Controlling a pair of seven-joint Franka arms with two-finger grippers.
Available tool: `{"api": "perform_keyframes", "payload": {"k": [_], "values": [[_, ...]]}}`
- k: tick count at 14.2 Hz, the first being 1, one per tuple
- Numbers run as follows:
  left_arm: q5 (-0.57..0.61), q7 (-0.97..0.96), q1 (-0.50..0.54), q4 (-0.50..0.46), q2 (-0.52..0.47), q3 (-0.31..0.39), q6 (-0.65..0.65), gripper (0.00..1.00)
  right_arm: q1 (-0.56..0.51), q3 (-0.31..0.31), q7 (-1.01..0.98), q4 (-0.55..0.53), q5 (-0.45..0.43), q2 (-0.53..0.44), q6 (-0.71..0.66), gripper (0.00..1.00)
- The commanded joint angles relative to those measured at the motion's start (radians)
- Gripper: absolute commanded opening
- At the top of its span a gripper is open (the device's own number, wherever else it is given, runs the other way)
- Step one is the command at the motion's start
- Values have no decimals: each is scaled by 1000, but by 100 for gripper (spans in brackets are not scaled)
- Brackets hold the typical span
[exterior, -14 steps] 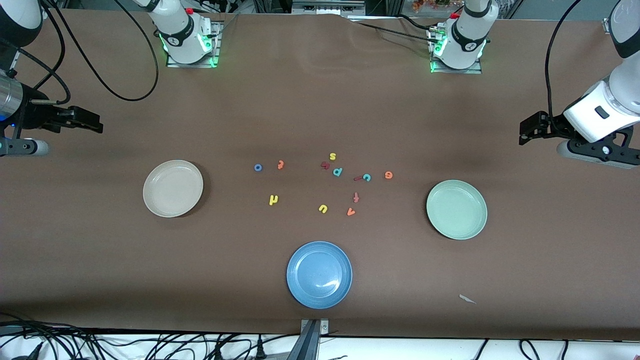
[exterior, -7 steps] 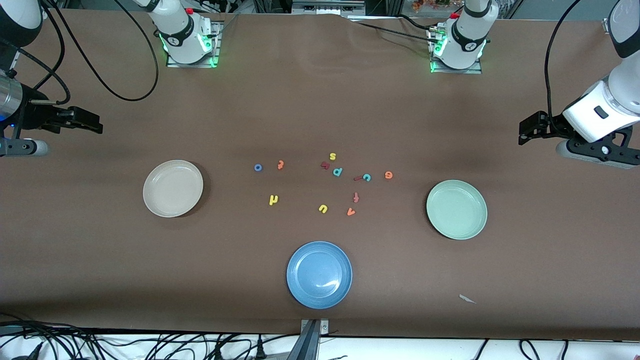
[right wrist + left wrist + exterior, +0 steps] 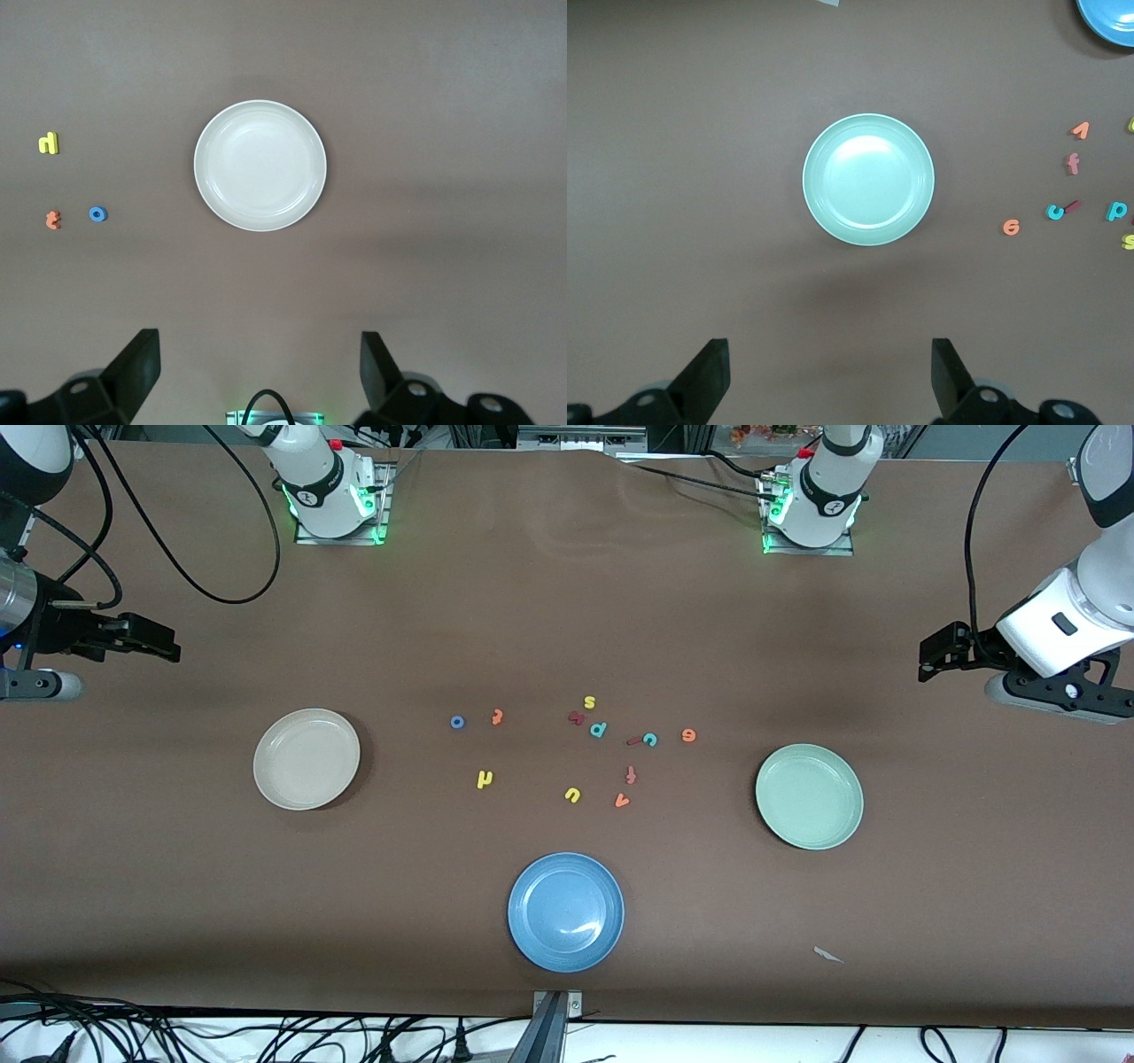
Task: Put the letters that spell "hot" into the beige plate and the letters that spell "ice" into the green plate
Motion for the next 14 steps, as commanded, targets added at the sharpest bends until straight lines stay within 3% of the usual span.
{"api": "perform_keyframes", "payload": {"k": [1, 14], "values": [[4, -7, 2, 11, -2, 1, -9, 100, 3, -7, -9, -3, 17, -11, 5, 100], [4, -2, 5, 9, -2, 2, -14, 100, 3, -5, -6, -3, 17, -11, 3, 100]]}}
